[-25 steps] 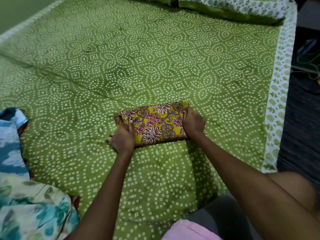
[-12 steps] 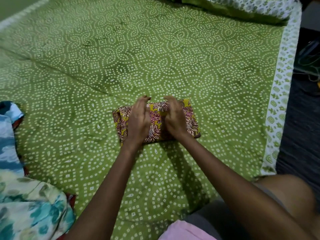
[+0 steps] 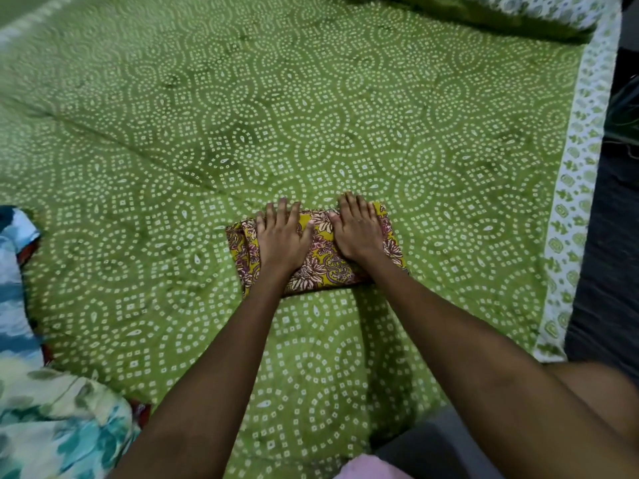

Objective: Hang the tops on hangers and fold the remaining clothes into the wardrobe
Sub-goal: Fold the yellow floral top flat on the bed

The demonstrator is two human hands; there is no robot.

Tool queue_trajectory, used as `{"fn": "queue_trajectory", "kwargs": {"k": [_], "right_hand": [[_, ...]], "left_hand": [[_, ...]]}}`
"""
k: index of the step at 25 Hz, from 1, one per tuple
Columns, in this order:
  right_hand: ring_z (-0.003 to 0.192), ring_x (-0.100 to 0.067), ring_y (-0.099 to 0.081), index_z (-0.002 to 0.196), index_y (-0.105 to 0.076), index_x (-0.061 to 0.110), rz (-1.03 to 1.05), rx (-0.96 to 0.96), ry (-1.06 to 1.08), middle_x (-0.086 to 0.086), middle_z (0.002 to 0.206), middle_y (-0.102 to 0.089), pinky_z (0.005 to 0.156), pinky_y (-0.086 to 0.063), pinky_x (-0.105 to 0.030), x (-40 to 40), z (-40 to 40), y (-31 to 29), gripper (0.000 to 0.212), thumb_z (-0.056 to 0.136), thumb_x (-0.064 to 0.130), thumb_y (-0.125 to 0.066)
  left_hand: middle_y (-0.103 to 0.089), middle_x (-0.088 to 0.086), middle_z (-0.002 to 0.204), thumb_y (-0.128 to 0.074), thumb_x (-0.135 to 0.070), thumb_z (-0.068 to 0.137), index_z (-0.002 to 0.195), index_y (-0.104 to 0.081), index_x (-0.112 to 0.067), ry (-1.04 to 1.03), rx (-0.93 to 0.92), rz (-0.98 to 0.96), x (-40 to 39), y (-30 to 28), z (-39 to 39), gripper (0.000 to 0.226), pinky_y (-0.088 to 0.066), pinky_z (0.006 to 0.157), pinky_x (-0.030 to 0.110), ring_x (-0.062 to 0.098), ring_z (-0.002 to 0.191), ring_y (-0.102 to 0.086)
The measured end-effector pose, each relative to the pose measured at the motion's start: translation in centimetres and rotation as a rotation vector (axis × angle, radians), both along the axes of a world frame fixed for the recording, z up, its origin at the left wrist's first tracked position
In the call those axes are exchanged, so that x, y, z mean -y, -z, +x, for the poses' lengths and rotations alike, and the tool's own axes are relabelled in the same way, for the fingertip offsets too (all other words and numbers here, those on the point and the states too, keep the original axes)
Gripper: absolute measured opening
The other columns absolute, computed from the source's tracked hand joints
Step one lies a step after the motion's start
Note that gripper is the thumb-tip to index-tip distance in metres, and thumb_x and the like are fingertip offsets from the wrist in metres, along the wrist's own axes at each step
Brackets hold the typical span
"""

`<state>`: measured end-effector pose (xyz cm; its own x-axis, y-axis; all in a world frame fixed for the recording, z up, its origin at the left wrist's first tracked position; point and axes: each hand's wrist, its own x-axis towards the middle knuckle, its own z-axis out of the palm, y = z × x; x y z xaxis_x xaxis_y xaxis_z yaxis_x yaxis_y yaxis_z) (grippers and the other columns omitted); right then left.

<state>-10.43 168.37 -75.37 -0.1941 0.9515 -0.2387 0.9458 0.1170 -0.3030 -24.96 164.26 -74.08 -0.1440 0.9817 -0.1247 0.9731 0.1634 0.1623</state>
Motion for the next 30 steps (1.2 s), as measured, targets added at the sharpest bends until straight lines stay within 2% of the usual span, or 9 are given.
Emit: {"fn": "queue_trajectory", "kwargs": {"k": [4, 8, 14, 16, 18, 21, 25, 28, 30], "right_hand": [[0.145, -0.022, 0.009, 0.150, 0.004, 0.010, -0.014, -0.003, 0.109, -0.010, 0.158, 0.009, 0.116, 0.009, -0.037, 0.8, 2.8, 0.2, 0.064, 0.101, 0.045, -0.014], [0.145, -0.021, 0.010, 0.148, 0.007, 0.005, -0.016, 0.011, 0.157, -0.012, 0.157, 0.009, 0.118, 0.008, -0.035, 3.8, 5.7, 0.3, 0.066, 0.100, 0.045, -0.015], [0.146, -0.023, -0.002, 0.149, -0.007, 0.004, 0.045, -0.004, 0.196, -0.013, 0.158, -0.005, 0.117, 0.001, -0.035, 8.5, 7.5, -0.2, 0.062, 0.101, 0.041, -0.021], [0.139, -0.028, -0.024, 0.143, -0.028, 0.000, 0.102, -0.096, 0.262, -0.017, 0.150, -0.029, 0.113, -0.019, -0.037, 8.9, 7.4, -1.2, 0.059, 0.099, 0.038, -0.035], [0.121, -0.030, -0.045, 0.127, -0.044, -0.001, 0.056, -0.273, 0.440, -0.017, 0.130, -0.050, 0.094, -0.037, -0.035, 7.5, 7.1, -2.4, 0.052, 0.092, 0.037, -0.052], [0.091, -0.023, -0.058, 0.106, -0.058, 0.005, -0.150, -0.558, 0.645, -0.011, 0.101, -0.060, 0.066, -0.043, -0.030, 4.7, 6.6, -3.4, 0.046, 0.080, 0.042, -0.067], [0.086, -0.025, -0.066, 0.101, -0.067, 0.005, -0.291, -0.878, 0.656, -0.012, 0.102, -0.069, 0.082, -0.055, -0.037, 4.1, 6.2, -3.2, 0.033, 0.079, 0.029, -0.073], [0.082, -0.026, -0.066, 0.104, -0.065, 0.006, -0.296, -0.962, 0.603, -0.015, 0.102, -0.069, 0.080, -0.054, -0.040, 5.1, 7.2, -3.7, 0.022, 0.086, 0.018, -0.066], [0.087, -0.028, -0.065, 0.102, -0.066, 0.008, -0.263, -0.982, 0.618, -0.017, 0.102, -0.069, 0.082, -0.053, -0.042, 5.6, 9.9, -4.5, 0.018, 0.088, 0.018, -0.063]], "left_hand": [[-0.003, 0.005, 0.158, -0.016, -0.058, 0.096, 0.150, -0.010, -0.025, 0.023, -0.028, -0.030, -1.0, -0.6, -0.8, 0.065, 0.010, 0.114, 0.048, 0.025, 0.146, 0.003], [-0.006, 0.005, 0.158, -0.021, -0.057, 0.096, 0.150, -0.014, -0.025, -0.069, -0.008, 0.095, 2.0, -0.5, -2.2, 0.063, 0.014, 0.110, 0.053, 0.024, 0.146, 0.002], [-0.022, 0.014, 0.154, -0.031, -0.050, 0.097, 0.148, -0.022, -0.008, -0.276, 0.176, 0.101, 6.8, -0.9, -6.2, 0.066, -0.012, 0.116, 0.044, 0.028, 0.142, -0.019], [-0.041, 0.020, 0.143, -0.039, -0.052, 0.094, 0.140, -0.038, -0.005, -0.325, 0.286, 0.088, 7.0, -1.0, -6.1, 0.066, -0.028, 0.110, 0.046, 0.036, 0.132, -0.036], [-0.053, 0.023, 0.128, -0.049, -0.056, 0.085, 0.128, -0.048, 0.000, -0.451, 0.409, 0.086, 6.9, -1.4, -5.4, 0.071, -0.041, 0.100, 0.047, 0.041, 0.117, -0.050], [-0.059, 0.022, 0.118, -0.058, -0.055, 0.078, 0.116, -0.057, 0.005, -0.586, 0.595, 0.015, 6.2, -2.6, -4.4, 0.070, -0.049, 0.091, 0.044, 0.039, 0.105, -0.058], [-0.064, 0.017, 0.115, -0.066, -0.038, 0.081, 0.116, -0.060, 0.001, -0.677, 0.925, -0.001, 4.3, -4.3, -4.5, 0.053, -0.051, 0.091, 0.042, 0.032, 0.102, -0.062], [-0.062, 0.019, 0.118, -0.058, -0.032, 0.090, 0.121, -0.055, -0.004, -0.593, 0.956, 0.065, 4.6, -4.5, -2.4, 0.042, -0.051, 0.090, 0.044, 0.032, 0.102, -0.062], [-0.059, 0.016, 0.122, -0.052, -0.037, 0.092, 0.127, -0.047, -0.004, -0.531, 0.932, 0.136, 5.3, -4.7, 0.4, 0.049, -0.048, 0.093, 0.044, 0.031, 0.106, -0.058]]}}
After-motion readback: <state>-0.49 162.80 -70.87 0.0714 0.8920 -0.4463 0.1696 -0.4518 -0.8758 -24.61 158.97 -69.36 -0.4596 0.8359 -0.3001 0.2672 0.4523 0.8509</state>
